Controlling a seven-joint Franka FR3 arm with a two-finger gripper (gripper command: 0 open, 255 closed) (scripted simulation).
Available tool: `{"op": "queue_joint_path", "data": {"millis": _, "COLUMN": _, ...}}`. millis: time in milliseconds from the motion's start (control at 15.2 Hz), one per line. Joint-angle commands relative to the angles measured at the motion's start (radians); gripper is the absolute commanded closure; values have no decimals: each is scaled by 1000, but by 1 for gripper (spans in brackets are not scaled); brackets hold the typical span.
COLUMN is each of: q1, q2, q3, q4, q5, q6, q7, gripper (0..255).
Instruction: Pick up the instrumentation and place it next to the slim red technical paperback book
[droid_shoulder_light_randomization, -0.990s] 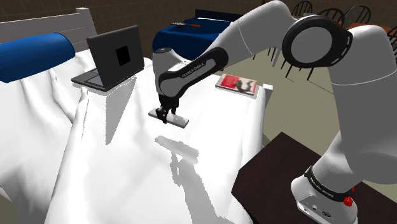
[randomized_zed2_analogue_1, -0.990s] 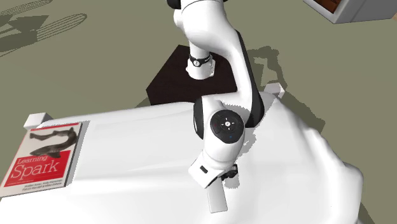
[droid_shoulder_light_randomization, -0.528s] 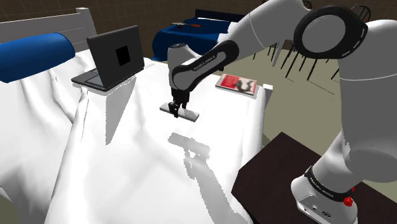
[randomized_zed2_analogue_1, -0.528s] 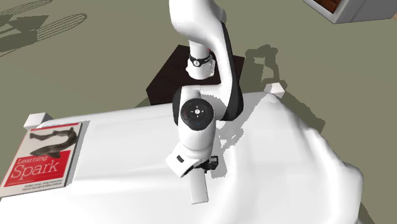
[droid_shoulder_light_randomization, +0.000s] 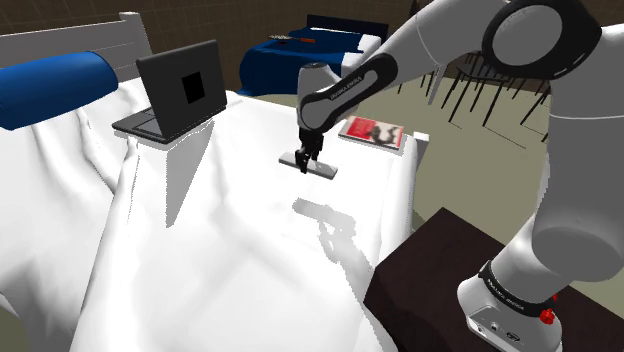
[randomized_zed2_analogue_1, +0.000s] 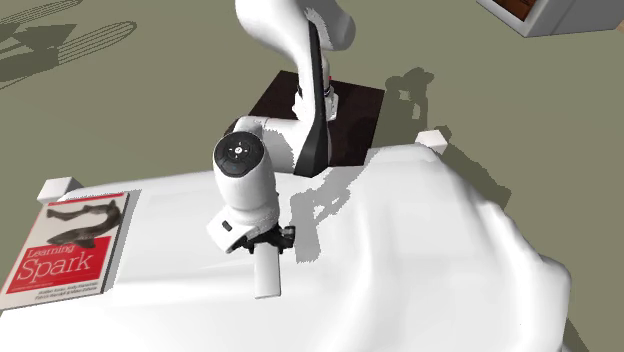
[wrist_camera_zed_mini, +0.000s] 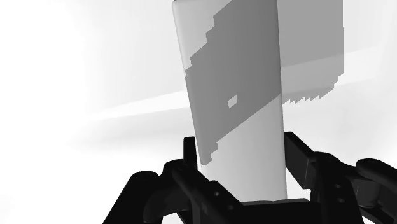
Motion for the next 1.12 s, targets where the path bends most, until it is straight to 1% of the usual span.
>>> {"op": "queue_joint_path", "data": {"millis": 0, "q1": -33, "q2": -11, "q3": -8, "q4": -20, "q5": 6, "q6": 12, "q7": -44, "gripper": 255}}
{"op": "queue_joint_path", "data": {"millis": 528, "q1": -168, "q2": -40, "q3": -46, "q4": -62, "q5": 33, "q6": 32, "q7": -230, "gripper": 255}}
{"op": "queue_joint_path", "data": {"millis": 1056, "q1": -299, "q2": -21, "q3": -85, "q4": -29, "q5": 57, "q6": 22, "q7": -416, "gripper": 255}}
